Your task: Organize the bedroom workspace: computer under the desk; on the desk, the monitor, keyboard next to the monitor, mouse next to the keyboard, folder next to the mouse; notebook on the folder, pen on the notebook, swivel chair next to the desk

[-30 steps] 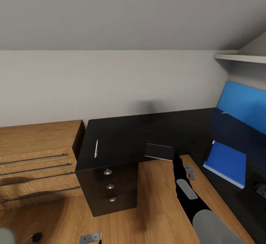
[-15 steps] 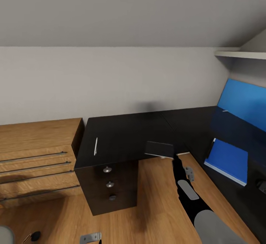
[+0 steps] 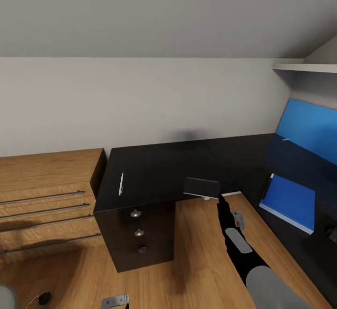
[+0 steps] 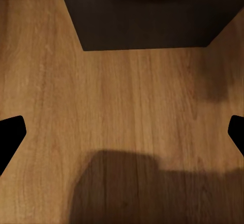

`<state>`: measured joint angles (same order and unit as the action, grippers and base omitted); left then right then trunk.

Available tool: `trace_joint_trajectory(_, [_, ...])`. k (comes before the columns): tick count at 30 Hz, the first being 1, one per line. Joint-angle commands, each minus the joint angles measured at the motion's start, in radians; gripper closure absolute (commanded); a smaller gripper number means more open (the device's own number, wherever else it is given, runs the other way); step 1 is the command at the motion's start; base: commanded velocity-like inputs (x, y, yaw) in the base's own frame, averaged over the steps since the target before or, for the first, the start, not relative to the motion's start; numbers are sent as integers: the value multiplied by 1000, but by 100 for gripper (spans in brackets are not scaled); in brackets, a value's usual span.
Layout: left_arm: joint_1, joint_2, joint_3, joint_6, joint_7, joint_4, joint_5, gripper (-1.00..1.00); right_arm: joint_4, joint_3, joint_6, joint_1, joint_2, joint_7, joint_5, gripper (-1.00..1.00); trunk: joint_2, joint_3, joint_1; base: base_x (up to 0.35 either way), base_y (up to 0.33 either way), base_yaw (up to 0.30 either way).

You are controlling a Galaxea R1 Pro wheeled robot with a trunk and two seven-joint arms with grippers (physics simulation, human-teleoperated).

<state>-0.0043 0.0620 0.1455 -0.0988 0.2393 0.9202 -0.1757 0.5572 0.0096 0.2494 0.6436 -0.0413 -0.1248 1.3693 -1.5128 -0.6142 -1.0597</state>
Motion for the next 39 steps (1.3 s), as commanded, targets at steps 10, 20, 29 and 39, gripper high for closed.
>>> trace_joint_trajectory(10, [0,-2,3,-3,3,-3,-7,-100,-2,0,-55,1,0,-7,10,-100,0,-1,0,5,0,0])
trace_joint_trajectory(20, [0,-2,3,-3,3,-10,-7,-100,-1,1,-66,1,0,-7,10,-100,0,-1,0,127,20,0])
trace_joint_trajectory(29, [0,-2,3,-3,3,-12,-7,-100,-1,1,-67,1,0,-8,10,-100,0,-1,0,137,1,0])
trace_joint_trajectory(39, [0,-2,3,-4,3,-12,-7,-100,-1,1,-67,1,0,-9,9,-100,0,-1,0,28,0,0])
